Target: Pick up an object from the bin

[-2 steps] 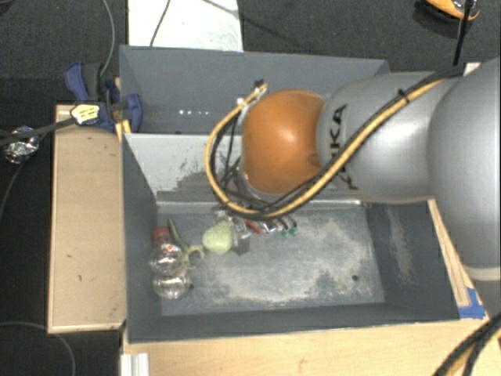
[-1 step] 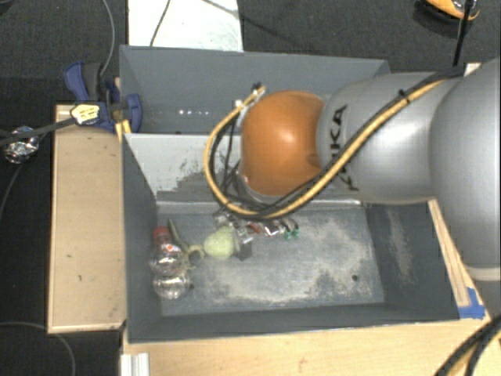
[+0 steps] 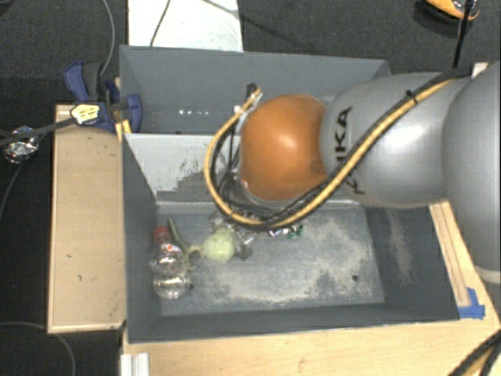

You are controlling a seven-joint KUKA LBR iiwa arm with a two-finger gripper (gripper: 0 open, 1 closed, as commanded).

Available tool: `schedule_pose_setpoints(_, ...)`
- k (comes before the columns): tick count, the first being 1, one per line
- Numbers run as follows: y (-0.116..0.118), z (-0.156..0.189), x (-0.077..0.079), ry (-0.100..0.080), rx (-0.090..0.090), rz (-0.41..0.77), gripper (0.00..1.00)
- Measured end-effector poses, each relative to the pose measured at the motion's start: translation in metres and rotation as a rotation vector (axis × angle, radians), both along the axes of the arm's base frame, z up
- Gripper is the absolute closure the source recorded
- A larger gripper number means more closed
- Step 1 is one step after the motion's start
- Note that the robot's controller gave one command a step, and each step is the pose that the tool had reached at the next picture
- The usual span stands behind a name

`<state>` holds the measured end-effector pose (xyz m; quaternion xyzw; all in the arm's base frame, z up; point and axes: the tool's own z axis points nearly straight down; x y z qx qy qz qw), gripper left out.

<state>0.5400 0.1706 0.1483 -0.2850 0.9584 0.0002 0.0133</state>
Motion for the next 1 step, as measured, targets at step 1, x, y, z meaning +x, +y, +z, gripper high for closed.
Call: schedule_pose_setpoints(1, 0.0213, 0.1457, -0.0188, 0.026, -0.005, -0.066, 1.0)
